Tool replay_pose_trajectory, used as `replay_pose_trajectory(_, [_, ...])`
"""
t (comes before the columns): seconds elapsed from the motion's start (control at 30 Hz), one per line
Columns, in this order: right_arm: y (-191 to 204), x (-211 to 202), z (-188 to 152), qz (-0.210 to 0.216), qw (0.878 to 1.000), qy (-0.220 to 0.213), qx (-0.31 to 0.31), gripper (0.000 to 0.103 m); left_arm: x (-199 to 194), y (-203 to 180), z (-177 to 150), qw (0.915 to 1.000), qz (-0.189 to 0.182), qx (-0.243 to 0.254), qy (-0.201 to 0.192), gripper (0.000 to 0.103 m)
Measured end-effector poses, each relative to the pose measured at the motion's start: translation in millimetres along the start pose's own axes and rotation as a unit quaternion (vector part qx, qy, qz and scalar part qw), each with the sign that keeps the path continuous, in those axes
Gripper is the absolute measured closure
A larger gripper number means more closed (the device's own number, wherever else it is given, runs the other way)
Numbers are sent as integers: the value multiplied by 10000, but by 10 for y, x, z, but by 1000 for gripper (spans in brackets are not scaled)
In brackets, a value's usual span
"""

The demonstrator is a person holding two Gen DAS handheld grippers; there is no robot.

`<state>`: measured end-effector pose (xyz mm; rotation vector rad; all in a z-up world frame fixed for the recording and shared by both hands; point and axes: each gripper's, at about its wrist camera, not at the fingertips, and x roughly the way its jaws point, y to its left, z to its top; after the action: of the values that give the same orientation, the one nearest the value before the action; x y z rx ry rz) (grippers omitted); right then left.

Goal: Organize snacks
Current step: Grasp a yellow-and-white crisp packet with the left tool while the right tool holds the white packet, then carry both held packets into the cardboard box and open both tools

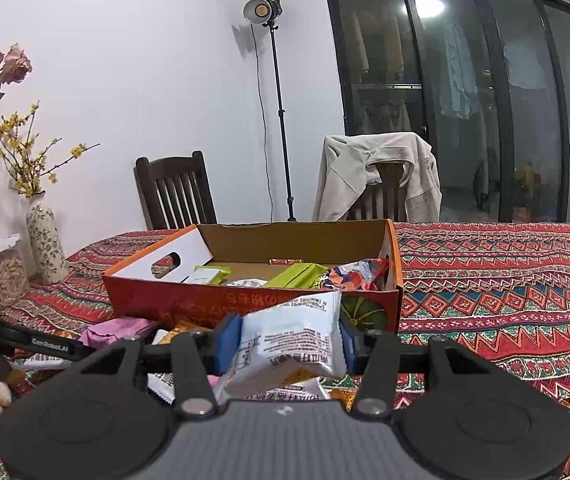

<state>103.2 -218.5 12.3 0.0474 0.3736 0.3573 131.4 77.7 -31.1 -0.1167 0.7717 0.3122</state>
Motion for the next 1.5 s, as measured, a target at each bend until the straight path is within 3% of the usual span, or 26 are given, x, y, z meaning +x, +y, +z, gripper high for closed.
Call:
replay_pose_trajectory(0.3, [-24, -41, -11, 15, 10000, -36, 6, 54, -23, 13, -12, 10000, -34, 36, -2, 2])
replay_pose_trajectory(0.37, [-25, -39, -11, 17, 10000, -34, 9, 54, -66, 17, -24, 10000, -17, 18, -94, 16])
replay_pose_trajectory(0.43, [-25, -39, -11, 14, 10000, -31, 9, 54, -127, 30, -31, 9998, -53, 17, -177, 43])
replay_pose_trajectory(0.5, [-31, -35, -14, 14, 10000, -19, 9, 54, -168, 50, -54, 9996, -141, 14, -228, 56])
replay_pose_trajectory(0.53, [-30, -36, -14, 10, 10000, -14, 5, 54, -191, 59, -72, 9995, -162, 22, -254, 57])
replay_pose_trajectory(1.07, [8, -1, -12, 12, 10000, 13, -84, 54, -711, 182, -158, 9951, -355, 39, -922, 59])
replay_pose_trajectory(1.5, [32, -69, 165, -4, 9998, -101, -196, 54, -965, -117, 148, 9858, -915, 242, -1388, 59])
